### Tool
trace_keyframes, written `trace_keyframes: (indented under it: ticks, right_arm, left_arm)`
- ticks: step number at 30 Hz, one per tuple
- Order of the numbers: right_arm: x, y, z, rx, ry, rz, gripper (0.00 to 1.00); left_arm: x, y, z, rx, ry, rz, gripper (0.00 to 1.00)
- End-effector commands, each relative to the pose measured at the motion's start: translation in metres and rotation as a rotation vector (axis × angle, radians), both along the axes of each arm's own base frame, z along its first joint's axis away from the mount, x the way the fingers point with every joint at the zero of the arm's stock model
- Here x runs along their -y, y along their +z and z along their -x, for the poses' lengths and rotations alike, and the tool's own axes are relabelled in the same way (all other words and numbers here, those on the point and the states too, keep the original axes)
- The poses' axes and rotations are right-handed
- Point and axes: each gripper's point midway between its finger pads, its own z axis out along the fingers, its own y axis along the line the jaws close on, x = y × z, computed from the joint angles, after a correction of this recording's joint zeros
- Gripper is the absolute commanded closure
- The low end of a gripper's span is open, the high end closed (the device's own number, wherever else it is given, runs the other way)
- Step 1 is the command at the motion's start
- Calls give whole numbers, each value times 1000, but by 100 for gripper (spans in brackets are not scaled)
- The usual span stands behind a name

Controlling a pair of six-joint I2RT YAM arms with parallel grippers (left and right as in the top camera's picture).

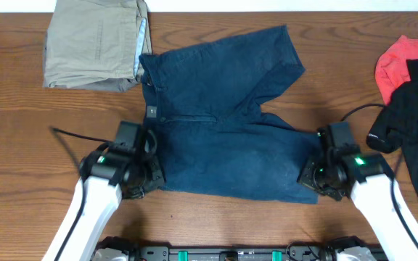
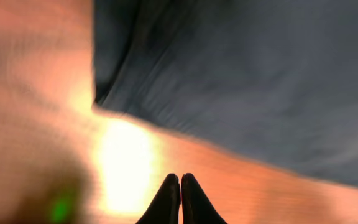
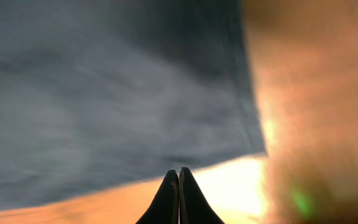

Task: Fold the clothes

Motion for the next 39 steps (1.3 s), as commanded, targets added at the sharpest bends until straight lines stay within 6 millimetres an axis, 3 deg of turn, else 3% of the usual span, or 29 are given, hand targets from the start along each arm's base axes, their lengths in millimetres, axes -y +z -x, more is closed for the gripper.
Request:
trace_keyframes:
  ticks: [1, 6, 11, 15, 22, 30, 35, 39]
  right_arm:
    - [-7, 23, -23, 169, 58, -40, 97]
    - [-31, 47, -67, 366, 116, -148, 99]
    - [-53, 45, -100, 421, 187, -221, 99]
    - [-70, 30, -121, 375, 251, -244, 99]
    - [-110, 1, -138, 250, 353, -329, 99]
    - [-110, -41, -142, 155, 334, -313, 98]
    - [-90, -79, -142, 70, 271, -263, 99]
    - [-77, -82, -145, 51, 216, -300, 99]
  left_arm:
    - [3, 23, -22, 167, 22, 36, 95]
    - [25, 47, -59, 338, -14, 147, 94]
    - [61, 52, -91, 419, -115, 261, 94]
    - [86, 35, -114, 443, -172, 278, 94]
    - [111, -23, -137, 364, -163, 292, 94]
    - [115, -77, -146, 293, -154, 271, 94]
    - [102, -99, -146, 263, -121, 193, 94]
    - [88, -109, -143, 242, -99, 114, 93]
